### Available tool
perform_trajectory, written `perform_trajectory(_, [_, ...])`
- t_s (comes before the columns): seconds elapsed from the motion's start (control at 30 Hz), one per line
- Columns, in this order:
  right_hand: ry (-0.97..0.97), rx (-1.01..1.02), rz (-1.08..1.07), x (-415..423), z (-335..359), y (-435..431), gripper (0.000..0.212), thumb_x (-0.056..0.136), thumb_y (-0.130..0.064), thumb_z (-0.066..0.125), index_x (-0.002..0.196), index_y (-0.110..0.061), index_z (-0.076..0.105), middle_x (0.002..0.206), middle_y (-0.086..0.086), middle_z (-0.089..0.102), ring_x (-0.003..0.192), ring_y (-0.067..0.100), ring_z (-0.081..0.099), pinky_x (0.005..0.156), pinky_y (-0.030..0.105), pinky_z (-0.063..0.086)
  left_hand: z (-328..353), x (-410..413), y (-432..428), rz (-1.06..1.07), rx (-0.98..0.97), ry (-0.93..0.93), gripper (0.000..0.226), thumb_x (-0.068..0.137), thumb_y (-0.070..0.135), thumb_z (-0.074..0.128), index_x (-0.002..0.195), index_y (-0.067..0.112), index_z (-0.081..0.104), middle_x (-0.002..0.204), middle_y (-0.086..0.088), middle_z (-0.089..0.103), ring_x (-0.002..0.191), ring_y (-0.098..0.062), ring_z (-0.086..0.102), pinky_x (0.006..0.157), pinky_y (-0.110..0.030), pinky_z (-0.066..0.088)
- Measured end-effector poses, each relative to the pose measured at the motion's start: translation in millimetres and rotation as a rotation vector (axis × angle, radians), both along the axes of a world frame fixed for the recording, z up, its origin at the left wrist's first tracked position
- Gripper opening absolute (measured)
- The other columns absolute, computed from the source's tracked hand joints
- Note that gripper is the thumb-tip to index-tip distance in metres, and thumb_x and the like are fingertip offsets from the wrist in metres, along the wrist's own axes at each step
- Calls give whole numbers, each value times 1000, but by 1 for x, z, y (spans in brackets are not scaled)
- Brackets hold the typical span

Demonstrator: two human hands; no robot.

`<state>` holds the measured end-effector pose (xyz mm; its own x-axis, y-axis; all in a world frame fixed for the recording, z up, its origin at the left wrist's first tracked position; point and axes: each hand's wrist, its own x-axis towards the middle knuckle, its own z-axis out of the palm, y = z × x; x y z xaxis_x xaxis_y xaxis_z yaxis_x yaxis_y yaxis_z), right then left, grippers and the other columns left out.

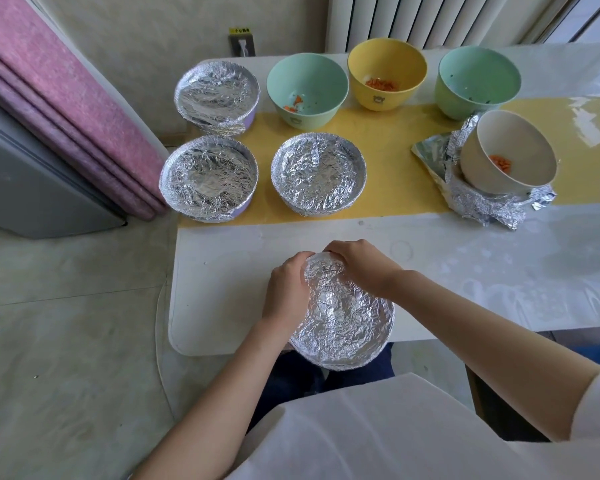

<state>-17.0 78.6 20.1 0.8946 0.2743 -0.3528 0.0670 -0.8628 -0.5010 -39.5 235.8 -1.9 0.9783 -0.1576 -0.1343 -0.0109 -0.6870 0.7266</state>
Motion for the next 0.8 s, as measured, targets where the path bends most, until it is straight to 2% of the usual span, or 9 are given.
perform_trajectory(0.1, [-33, -2, -16, -2, -2, 0, 36, 74, 11, 54, 105, -4, 61, 87, 16, 66, 81, 34, 59, 67, 37, 43, 2, 1, 1, 2, 15, -5, 42, 87, -10, 41, 116, 12, 62, 102, -11, 69, 93, -30, 63, 78, -39, 50])
perform_trajectory(0.3, [-20, -88, 61, -3, 2, 1, 35, 80, -8, 66, 113, -7, 55, 100, 10, 64, 91, 30, 59, 70, 34, 42, 4, 0, -1, -5, 35, -22, 39, 88, -10, 42, 115, 10, 62, 98, -14, 69, 89, -32, 63, 74, -37, 50])
perform_trajectory(0.37, [-20, -78, 49, -2, 2, 2, 35, 79, -6, 66, 113, -7, 56, 100, 10, 64, 91, 29, 58, 67, 31, 37, 4, 1, -1, -3, 34, -21, 37, 90, -7, 42, 115, 10, 61, 98, -14, 69, 89, -33, 63, 73, -38, 50])
perform_trajectory(0.43, [-33, -45, 25, -2, 0, 3, 28, 82, -2, 60, 109, -5, 58, 98, 11, 62, 89, 31, 58, 67, 32, 38, 3, -1, -2, 4, 33, -25, 31, 92, -4, 42, 113, 9, 60, 96, -14, 68, 86, -32, 62, 71, -40, 49])
perform_trajectory(0.5, [-43, -24, 14, 0, -2, 3, 20, 91, -4, 49, 108, -4, 60, 100, 13, 60, 90, 31, 58, 74, 35, 43, 3, -4, -1, 24, 25, -29, 18, 96, 4, 42, 108, 9, 55, 90, -13, 67, 81, -33, 61, 66, -42, 47])
perform_trajectory(0.63, [-2, -18, -13, 3, -3, 8, 26, 99, -12, 38, 107, -1, 61, 104, 14, 60, 95, 29, 57, 82, 34, 41, 3, -6, -2, 27, 10, -34, 5, 97, 7, 42, 97, 9, 47, 79, -12, 61, 72, -33, 56, 59, -41, 40])
perform_trajectory(0.73, [41, 20, -63, 4, -3, 11, 27, 97, -13, 41, 102, 0, 64, 102, 15, 65, 94, 30, 58, 80, 35, 41, 3, -6, -3, 45, -12, -97, 8, 94, 4, 46, 94, 7, 54, 88, -6, 53, 83, -27, 52, 70, -35, 41])
perform_trajectory(0.8, [50, 60, -103, 5, -3, 10, 25, 96, -12, 44, 103, -4, 66, 102, 12, 67, 93, 28, 59, 79, 33, 41, 2, -4, -3, 54, -25, -123, 8, 92, 1, 50, 92, 4, 58, 92, -2, 43, 89, -26, 49, 79, -36, 43])
